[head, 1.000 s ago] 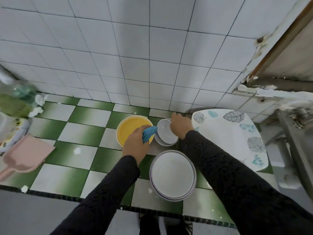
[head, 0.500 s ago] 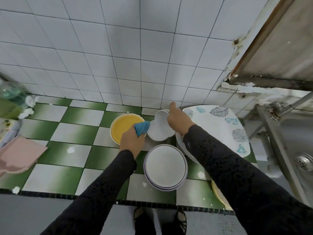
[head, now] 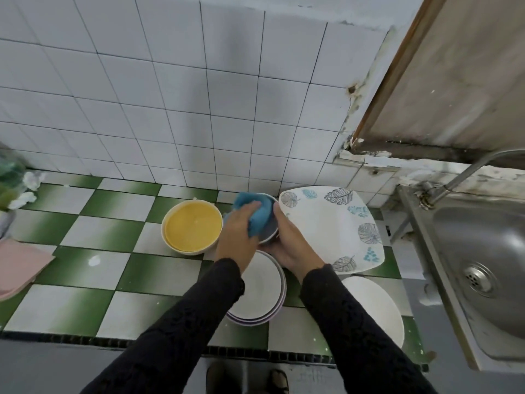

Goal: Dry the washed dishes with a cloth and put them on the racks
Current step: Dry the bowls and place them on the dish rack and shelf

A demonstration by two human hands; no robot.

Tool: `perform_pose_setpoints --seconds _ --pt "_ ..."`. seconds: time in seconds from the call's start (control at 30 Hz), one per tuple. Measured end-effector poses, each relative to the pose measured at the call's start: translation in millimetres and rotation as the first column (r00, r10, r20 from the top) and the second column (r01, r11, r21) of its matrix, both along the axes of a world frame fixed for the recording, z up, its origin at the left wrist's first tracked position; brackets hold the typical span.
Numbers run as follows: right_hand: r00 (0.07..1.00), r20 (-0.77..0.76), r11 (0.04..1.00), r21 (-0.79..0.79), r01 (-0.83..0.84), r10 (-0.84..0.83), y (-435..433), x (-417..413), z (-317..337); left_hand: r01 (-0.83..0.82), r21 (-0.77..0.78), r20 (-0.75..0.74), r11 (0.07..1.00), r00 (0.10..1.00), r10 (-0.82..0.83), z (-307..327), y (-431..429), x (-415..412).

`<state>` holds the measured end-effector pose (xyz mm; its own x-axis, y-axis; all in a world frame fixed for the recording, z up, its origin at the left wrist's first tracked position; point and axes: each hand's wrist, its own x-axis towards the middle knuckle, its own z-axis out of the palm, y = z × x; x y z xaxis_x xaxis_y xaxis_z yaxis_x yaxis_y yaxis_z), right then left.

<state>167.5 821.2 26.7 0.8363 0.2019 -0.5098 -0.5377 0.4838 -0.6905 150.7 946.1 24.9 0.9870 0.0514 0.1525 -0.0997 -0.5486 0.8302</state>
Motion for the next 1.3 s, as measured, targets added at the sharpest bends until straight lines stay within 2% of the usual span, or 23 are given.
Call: perform_pose_setpoints --seconds 0.03,0.07,0.1,0.2,0.3,0.37,0.47,0.53,0.6,0.7,0.77,0.8,0.83,0.9,0.93,1.0,1.03,1.07,1.1,1.17,1.2,1.23,1.3 --pt "0.999 -0.017 0.997 0.059 0.05 -0.049 -1.7 -2.1 -1.4 0.121 0.153 -0.011 0.981 0.993 -0.121 1.5 -1.9 -0.2" --pt "0.996 -0.024 0.993 0.076 0.091 -0.089 -4.8 -3.0 -2.5 0.206 0.218 -0.069 0.954 0.978 -0.196 5.3 -5.6 -2.1" --pt "0.993 -0.038 0.988 0.095 0.119 -0.116 -9.1 -4.2 -0.2 0.251 0.201 -0.137 0.947 0.964 -0.226 10.7 -10.7 -5.5" --pt "0.987 -0.102 0.971 0.191 0.142 -0.124 -22.7 -4.1 0.0 0.291 -0.065 -0.276 0.955 0.914 -0.297 18.9 -25.5 -13.5" --pt "0.982 -0.157 0.913 0.377 0.156 -0.103 -28.3 -4.0 -7.5 0.257 -0.289 -0.269 0.922 0.903 -0.336 25.8 -43.5 -16.0" --pt "0.985 -0.15 0.9 0.412 0.145 -0.09 -26.4 -4.0 -9.0 0.205 -0.311 -0.243 0.928 0.927 -0.286 28.5 -51.4 -14.7" --pt "0.984 -0.144 0.916 0.369 0.156 -0.11 -30.0 1.5 -1.3 0.31 -0.071 -0.256 0.948 0.913 -0.318 28.7 -50.3 -14.7" --pt "0.976 -0.177 0.918 0.351 0.185 -0.128 -34.8 4.4 1.6 0.426 0.063 -0.295 0.902 0.872 -0.391 34.7 -38.4 -12.0" --pt "0.977 -0.184 0.905 0.389 0.173 -0.108 -36.9 5.1 3.9 0.535 0.244 -0.281 0.809 0.838 -0.469 40.5 -23.8 -4.5" --pt "0.979 -0.176 0.877 0.448 0.176 -0.107 -33.9 5.9 8.2 0.513 0.658 -0.231 0.551 0.834 -0.502 43.4 -11.8 13.0" --pt "0.978 -0.174 0.879 0.44 0.182 -0.116 -34.5 7.4 9.6 0.492 0.717 -0.26 0.494 0.846 -0.466 44.1 -15.9 14.7" --pt "0.975 -0.179 0.889 0.416 0.193 -0.127 -35.1 7.6 10.9 0.496 0.692 -0.265 0.524 0.85 -0.455 42.8 -20.9 13.5" --pt "0.973 -0.183 0.899 0.389 0.202 -0.14 -35.5 7.9 9.4 0.508 0.614 -0.264 0.603 0.853 -0.45 42.0 -26.0 11.6" --pt "0.971 -0.17 0.918 0.333 0.215 -0.166 -36.1 8.6 6.9 0.474 0.366 -0.296 0.801 0.875 -0.382 46.4 -37.3 5.2" --pt "0.971 -0.167 0.923 0.317 0.218 -0.172 -36.5 8.2 4.5 0.437 0.257 -0.318 0.862 0.88 -0.352 48.4 -41.8 2.3" --pt "0.974 -0.15 0.917 0.338 0.212 -0.17 -36.2 7.1 5.7 0.348 0.007 -0.344 0.937 0.881 -0.325 51.4 -48.5 -1.1" --pt "0.977 -0.142 0.913 0.355 0.201 -0.16 -35.3 5.2 8.4 0.27 -0.196 -0.357 0.943 0.876 -0.325 54.0 -52.1 -3.6" --pt "0.98 -0.137 0.912 0.365 0.185 -0.144 -33.2 4.1 9.2 0.146 -0.431 -0.372 0.89 0.87 -0.323 57.4 -55.8 -6.6" --pt "0.981 -0.137 0.909 0.376 0.18 -0.137 -30.6 2.6 11.1 0.001 -0.646 -0.387 0.763 0.861 -0.329 61.9 -60.7 -9.4" --pt "0.976 -0.132 0.876 0.432 0.215 -0.174 -23.6 -0.3 10.3 -0.28 -0.903 -0.387 0.325 0.859 -0.336 68.5 -69.1 -11.2" --pt "0.97 -0.139 0.846 0.475 0.242 -0.2 -20.2 -1.4 10.5 -0.368 -0.924 -0.38 0.103 0.864 -0.331 70.9 -71.7 -10.9" --pt "0.967 -0.143 0.825 0.505 0.254 -0.211 -17.6 -2.3 12.9 -0.408 -0.911 -0.371 -0.052 0.87 -0.324 72.2 -72.1 -9.8" --pt "0.979 -0.109 0.835 0.511 0.204 -0.172 -18.6 -3.3 18.4 -0.425 -0.888 -0.361 -0.176 0.881 -0.307 73.5 -64.8 -6.2"
